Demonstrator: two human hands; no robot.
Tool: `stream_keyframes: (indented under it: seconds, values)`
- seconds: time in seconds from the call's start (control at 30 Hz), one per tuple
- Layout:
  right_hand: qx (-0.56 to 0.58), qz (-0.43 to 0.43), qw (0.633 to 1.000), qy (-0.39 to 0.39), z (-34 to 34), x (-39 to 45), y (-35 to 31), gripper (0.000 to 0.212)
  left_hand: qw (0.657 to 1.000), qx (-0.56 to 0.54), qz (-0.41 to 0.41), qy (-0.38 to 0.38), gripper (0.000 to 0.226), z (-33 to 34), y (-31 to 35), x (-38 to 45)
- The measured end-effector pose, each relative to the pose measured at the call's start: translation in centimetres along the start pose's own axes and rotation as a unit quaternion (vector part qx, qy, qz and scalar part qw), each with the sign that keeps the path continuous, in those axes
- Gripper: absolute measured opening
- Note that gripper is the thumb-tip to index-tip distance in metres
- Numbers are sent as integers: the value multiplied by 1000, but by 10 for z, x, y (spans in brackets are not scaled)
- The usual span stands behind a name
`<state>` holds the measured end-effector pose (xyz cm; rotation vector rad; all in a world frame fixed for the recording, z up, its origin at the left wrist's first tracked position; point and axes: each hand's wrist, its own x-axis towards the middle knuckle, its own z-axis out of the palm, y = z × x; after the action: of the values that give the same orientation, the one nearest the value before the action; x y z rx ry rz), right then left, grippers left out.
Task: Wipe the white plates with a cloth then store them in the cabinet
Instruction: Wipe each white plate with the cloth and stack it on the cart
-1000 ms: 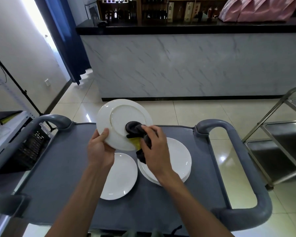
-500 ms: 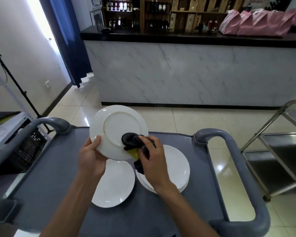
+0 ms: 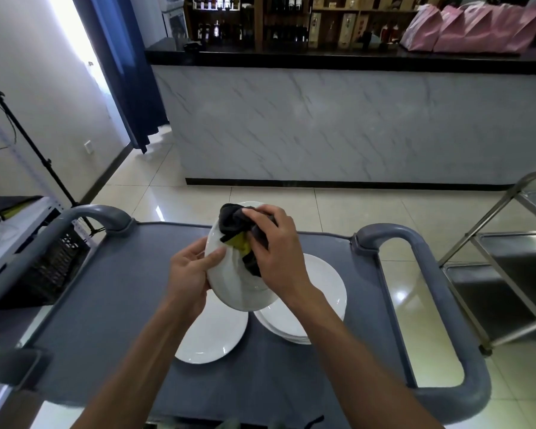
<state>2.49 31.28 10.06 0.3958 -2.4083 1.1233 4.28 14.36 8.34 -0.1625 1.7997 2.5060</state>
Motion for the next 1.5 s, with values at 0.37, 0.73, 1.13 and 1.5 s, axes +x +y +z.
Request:
stream_keyframes:
  seconds: [0.37,0.73,1.13,1.5]
  values:
    - [17,26,999,-29,-4,9,2,39,1000,-6,5,-15,38,-11,0,-4]
    - [57,181,982,-23,-15,-13,49,39,999,-10,24,32,31,-18,-5,5]
    - [39,195,976,82,-80,-39,60,35,914,327,240,-24,21,24,-1,23]
    - [-25,213,969,119,-116,-73,72,36,707,540,433,-145,20,63,-55,23]
